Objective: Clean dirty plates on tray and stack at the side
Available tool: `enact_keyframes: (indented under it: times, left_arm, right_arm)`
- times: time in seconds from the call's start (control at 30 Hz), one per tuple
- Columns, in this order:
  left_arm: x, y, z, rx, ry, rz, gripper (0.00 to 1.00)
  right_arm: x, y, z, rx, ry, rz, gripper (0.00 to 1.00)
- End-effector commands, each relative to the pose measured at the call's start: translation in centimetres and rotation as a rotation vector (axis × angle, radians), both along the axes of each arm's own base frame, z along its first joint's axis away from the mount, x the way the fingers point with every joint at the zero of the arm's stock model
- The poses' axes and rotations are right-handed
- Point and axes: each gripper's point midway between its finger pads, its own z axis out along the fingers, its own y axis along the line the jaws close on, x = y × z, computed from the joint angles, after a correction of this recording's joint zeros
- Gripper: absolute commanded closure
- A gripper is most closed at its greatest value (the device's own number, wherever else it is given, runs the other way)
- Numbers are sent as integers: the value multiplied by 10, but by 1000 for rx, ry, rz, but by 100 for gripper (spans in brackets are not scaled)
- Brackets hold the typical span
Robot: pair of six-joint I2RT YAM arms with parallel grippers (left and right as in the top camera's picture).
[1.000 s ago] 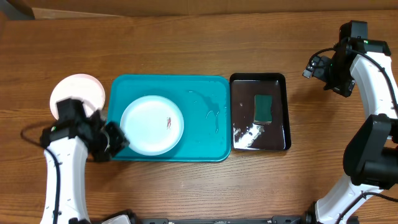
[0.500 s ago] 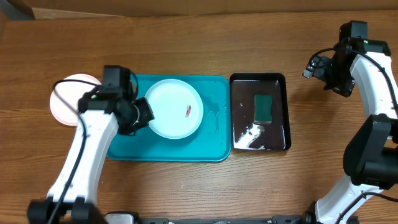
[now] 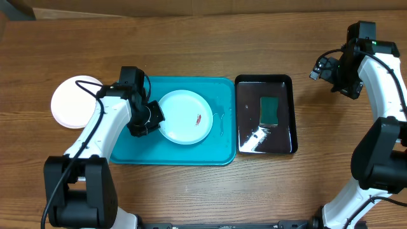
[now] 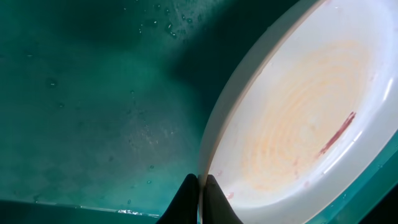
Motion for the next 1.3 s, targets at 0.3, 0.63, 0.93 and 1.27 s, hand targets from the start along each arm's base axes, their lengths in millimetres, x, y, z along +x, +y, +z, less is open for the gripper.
enact_keyframes:
  times: [0.3,0.63,0.93,1.27]
  left_arm:
    - [15,-6,0,6,-61,-277,53]
    - [64,14,22,173,-225,-335,55]
    - [66,-7,-22,167,-159,-436,55]
    - [57,-5,-57,161,-61,-435,90]
  right_arm:
    - [3,-1,9,1,-29,-5,0]
    - [3,-1,9,1,-29,-5,0]
    - [3,-1,9,1,-29,-5,0]
    - [3,-1,9,1,-29,-5,0]
